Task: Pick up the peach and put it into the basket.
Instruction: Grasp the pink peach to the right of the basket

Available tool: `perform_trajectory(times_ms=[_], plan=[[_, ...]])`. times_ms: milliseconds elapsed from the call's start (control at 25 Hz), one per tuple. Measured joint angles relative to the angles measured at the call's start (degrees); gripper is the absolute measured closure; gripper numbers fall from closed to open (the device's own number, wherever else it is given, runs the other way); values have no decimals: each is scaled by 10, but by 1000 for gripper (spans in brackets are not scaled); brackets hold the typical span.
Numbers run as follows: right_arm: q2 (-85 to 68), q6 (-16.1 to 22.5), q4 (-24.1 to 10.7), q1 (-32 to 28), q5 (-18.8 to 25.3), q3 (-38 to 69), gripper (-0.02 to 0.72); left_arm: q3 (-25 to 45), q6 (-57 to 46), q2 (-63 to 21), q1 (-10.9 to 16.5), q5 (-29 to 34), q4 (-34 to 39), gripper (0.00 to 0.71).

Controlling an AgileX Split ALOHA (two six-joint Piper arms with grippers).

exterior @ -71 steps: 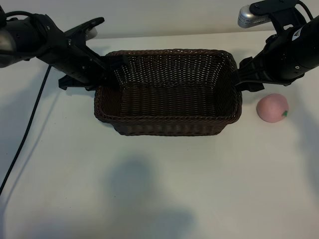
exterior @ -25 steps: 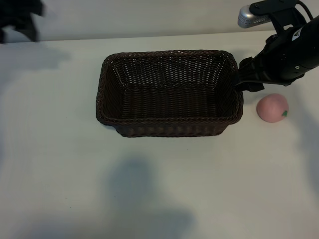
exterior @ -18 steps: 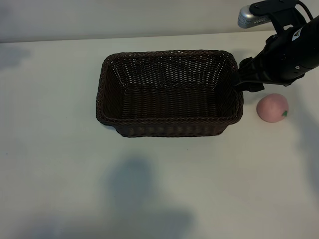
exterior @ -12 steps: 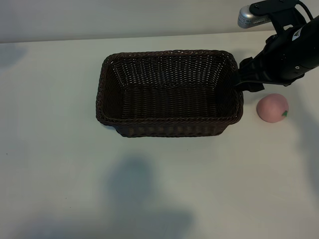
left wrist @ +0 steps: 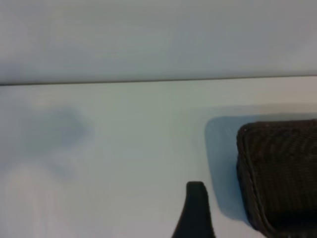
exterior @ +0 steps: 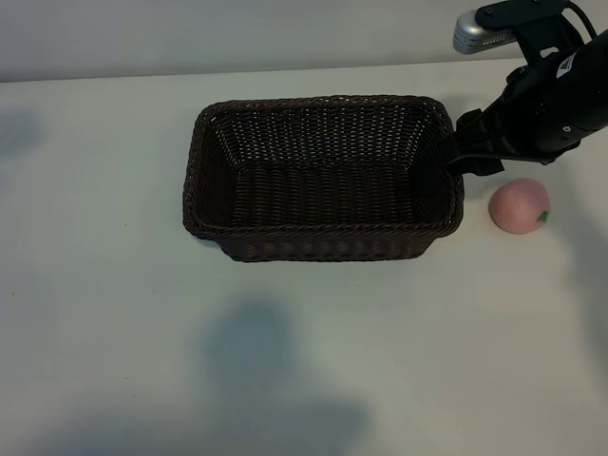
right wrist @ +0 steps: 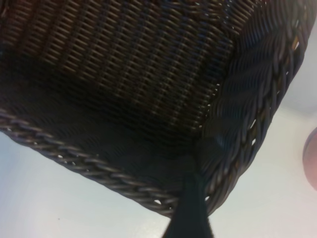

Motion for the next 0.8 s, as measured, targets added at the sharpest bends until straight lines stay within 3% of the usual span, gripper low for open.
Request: perform_trajectory(times_ms=[160,280,440,800], plan=[[0,0,0,0,1,0,108,113,5,-96,-64,-55,44,114],[0,0,0,0,1,0,108,190,-18,-192,-98,-107,98,114],[0,0,0,0,2,0,108,266,-61,-291,-104,-116,162,114],[0,0,0,0,4,0,108,411,-100,-424,-105,-75,182,114]])
